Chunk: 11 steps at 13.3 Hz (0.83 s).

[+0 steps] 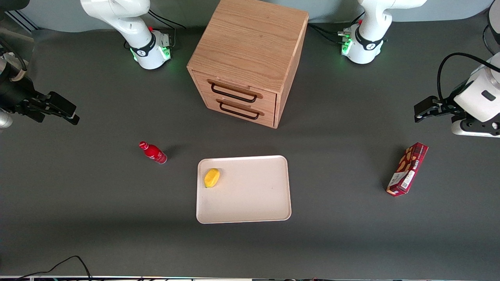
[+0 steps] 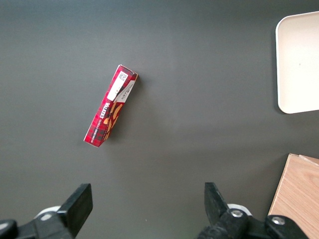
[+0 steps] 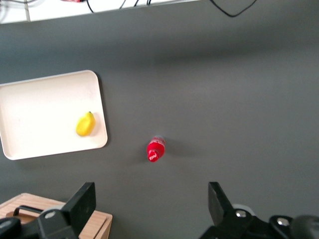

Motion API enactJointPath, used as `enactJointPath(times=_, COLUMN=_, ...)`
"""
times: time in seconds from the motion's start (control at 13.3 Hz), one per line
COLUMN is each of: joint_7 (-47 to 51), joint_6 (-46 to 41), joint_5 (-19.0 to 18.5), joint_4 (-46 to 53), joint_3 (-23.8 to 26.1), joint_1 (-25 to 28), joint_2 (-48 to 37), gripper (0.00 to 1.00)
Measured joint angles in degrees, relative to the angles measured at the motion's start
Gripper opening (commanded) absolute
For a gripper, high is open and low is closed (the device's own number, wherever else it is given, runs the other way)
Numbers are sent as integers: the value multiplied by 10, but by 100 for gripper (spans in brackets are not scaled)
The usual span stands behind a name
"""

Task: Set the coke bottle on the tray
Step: 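Move the right gripper toward the red Coca-Cola bottle lying on the table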

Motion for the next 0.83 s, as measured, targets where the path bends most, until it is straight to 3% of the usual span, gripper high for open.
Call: enactJointPath(times=0.83, joint_7=0, joint_6=-16, joint_5=3, joint_4=-20, joint_3=7, joint_1=1, joint_2=19, gripper=100)
